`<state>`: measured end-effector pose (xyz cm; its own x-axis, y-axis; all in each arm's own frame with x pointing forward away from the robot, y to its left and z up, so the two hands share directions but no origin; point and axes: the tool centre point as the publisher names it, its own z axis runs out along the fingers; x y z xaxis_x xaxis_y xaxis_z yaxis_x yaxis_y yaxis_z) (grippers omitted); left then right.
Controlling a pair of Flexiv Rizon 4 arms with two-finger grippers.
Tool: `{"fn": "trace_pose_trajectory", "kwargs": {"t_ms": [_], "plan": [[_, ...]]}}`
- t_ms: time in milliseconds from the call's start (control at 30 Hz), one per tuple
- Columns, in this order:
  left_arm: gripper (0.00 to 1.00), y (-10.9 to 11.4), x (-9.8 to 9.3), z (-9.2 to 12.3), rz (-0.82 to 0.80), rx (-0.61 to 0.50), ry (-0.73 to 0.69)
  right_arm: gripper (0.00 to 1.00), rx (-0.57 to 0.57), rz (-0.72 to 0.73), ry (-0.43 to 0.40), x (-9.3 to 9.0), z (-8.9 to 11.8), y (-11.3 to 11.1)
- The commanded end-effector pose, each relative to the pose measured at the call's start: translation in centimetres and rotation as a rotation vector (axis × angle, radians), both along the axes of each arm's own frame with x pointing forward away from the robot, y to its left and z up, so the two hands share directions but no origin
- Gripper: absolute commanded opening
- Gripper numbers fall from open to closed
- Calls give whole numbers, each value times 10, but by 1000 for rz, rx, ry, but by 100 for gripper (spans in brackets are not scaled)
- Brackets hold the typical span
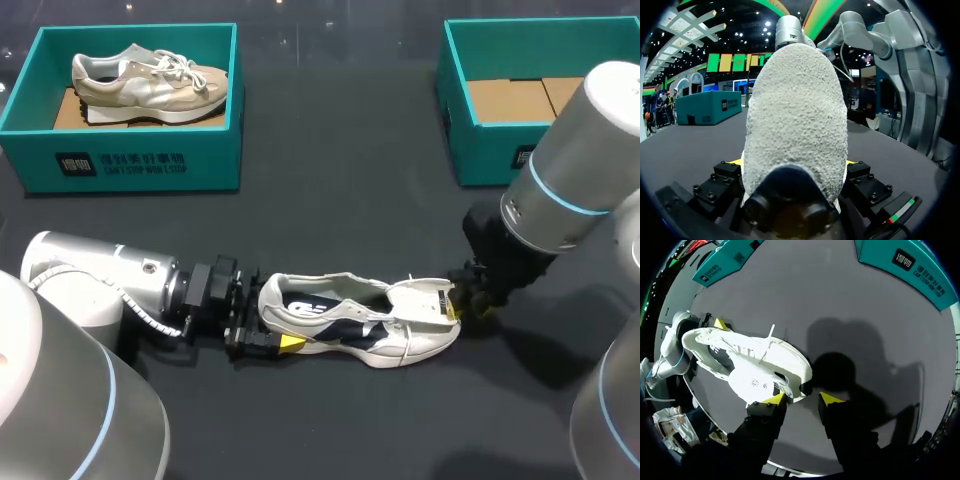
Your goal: Take the shoe out of the shoebox, open the shoe tongue, remove and reinsert the insole, then place the shoe into the shoebox
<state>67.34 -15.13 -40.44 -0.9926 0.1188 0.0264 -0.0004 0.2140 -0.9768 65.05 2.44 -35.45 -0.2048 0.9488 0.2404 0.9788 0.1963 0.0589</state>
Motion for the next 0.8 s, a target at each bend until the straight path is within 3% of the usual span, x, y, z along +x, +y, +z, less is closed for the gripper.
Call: {"fn": "trace_pose_trajectory", "kwargs": {"t_ms": [33, 300, 533, 800], "plan": [[0, 2, 0, 0, 0, 0, 0, 42, 17, -50, -28, -4, 1, -9], [0, 2, 0, 0, 0, 0, 0, 44, -14, -118, 2, -7, 10, -14], [0, 2, 0, 0, 0, 0, 0, 43, -111, -63, -44, -16, 69, -15], [0, 2, 0, 0, 0, 0, 0, 38, -204, 258, -93, -13, 123, -1]]}}
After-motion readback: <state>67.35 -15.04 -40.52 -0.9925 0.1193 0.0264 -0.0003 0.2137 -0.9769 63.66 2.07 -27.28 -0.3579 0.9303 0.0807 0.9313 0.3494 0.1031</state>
